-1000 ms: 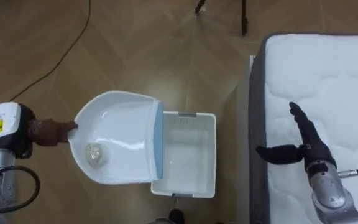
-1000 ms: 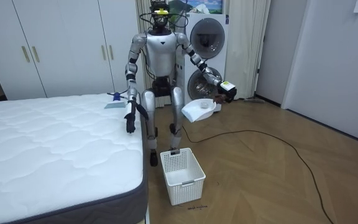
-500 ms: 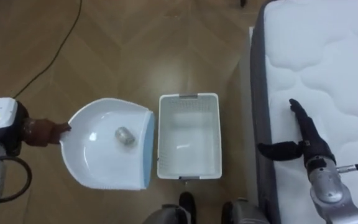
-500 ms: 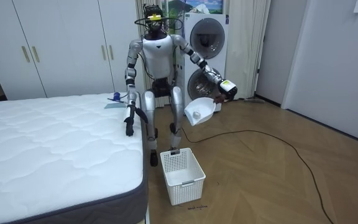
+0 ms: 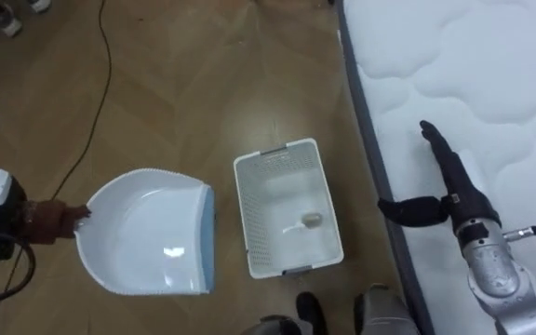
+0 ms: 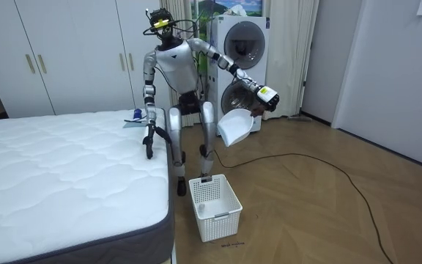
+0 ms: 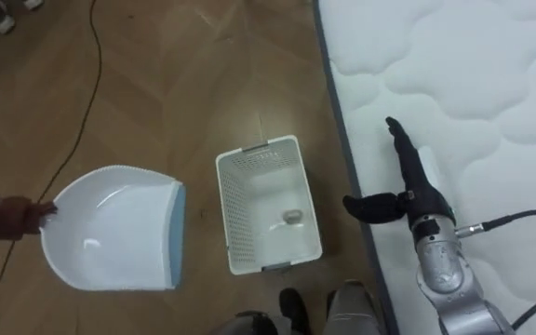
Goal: Clean bed
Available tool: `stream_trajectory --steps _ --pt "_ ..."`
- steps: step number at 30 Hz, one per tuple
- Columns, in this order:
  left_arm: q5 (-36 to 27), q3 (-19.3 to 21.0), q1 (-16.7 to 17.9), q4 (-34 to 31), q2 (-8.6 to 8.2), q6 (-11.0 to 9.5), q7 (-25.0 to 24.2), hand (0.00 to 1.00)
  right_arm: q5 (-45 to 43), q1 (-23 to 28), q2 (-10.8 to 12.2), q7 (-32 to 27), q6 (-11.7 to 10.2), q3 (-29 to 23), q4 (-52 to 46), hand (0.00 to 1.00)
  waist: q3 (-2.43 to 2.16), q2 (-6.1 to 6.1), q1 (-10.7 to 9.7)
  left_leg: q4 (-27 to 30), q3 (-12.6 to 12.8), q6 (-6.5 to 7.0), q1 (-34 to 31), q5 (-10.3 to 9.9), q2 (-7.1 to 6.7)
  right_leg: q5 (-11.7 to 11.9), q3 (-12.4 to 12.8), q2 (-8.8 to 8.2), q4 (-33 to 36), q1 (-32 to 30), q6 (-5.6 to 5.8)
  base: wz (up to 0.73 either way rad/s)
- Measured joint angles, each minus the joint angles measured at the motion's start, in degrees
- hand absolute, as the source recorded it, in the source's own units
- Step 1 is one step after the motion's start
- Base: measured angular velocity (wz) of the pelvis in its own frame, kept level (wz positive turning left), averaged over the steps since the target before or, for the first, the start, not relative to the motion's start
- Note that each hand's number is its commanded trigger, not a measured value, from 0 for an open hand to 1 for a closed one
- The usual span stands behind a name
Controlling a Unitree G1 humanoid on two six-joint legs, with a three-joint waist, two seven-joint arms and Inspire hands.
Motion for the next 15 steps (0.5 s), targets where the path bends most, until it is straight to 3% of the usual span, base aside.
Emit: stream_trajectory --steps 3,9,15 --pt "0.0 0.0 -0.1 0.0 0.00 0.1 0.0 1.00 -1.6 0.6 -0.1 0.0 -0.1 0.0 -0.6 0.00 -0.20 0.31 -0.1 -0.4 0.1 -0.13 0.2 0.1 -0.04 -0.3 0.0 -0.09 0.0 0.0 -0.22 0.00" --pt "-1.1 -0.1 -0.7 -0.5 -0.01 -0.1 0.8 1.00 -1.9 0.9 -0.1 0.0 -0.9 0.1 -1.2 0.00 -0.14 0.31 -1.4 -0.7 1.1 -0.23 0.3 0.1 0.40 -0.7 -0.6 -0.45 -0.2 0.1 -0.45 0.05" --pt "-6.3 0.0 -0.8 -0.7 -0.05 -2.0 5.5 1.00 -1.2 1.0 -0.1 0.0 -1.7 0.5 -1.6 0.00 0.58 -0.64 -1.1 -0.3 2.2 -0.39 0.6 -0.5 1.09 -0.7 -0.1 -0.12 -0.4 0.1 -0.59 -0.07"
